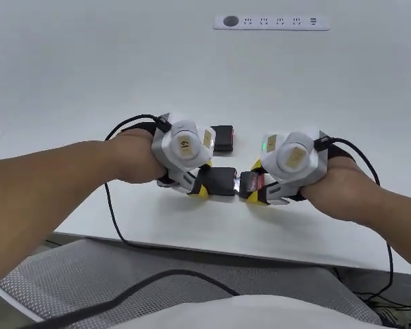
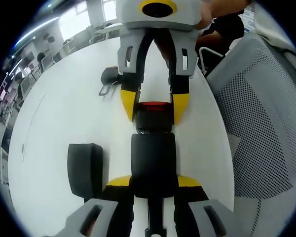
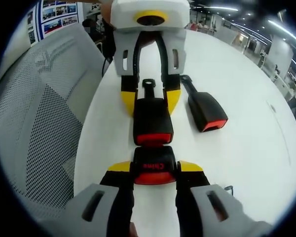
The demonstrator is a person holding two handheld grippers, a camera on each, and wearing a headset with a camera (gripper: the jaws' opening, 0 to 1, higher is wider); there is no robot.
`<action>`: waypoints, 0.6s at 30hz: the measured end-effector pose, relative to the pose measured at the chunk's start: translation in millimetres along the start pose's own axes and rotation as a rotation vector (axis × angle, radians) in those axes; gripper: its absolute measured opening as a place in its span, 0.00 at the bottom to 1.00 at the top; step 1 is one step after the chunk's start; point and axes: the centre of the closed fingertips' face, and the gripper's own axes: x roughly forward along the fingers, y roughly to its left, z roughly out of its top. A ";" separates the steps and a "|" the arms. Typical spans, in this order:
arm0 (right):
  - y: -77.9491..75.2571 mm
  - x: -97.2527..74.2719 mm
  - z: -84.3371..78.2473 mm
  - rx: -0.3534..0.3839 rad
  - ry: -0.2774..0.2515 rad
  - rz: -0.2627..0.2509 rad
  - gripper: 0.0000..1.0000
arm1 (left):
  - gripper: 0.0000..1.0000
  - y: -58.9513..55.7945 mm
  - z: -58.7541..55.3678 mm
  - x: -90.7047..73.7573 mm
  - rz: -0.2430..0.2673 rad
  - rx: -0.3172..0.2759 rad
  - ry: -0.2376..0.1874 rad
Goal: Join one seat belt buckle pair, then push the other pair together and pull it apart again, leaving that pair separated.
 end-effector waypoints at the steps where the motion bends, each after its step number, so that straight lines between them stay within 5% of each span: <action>1: 0.6 -0.4 0.2 0.004 -0.002 -0.003 0.30 | 0.31 0.2 -0.1 0.3 0.001 0.000 0.001; 11: -1.0 -1.5 -1.5 -0.060 0.073 0.003 0.30 | 0.31 -0.2 0.8 -2.5 0.015 -0.016 0.023; 18: -2.8 -4.6 -3.6 -0.036 0.078 -0.014 0.30 | 0.30 2.9 -2.5 -2.2 0.016 -0.020 0.019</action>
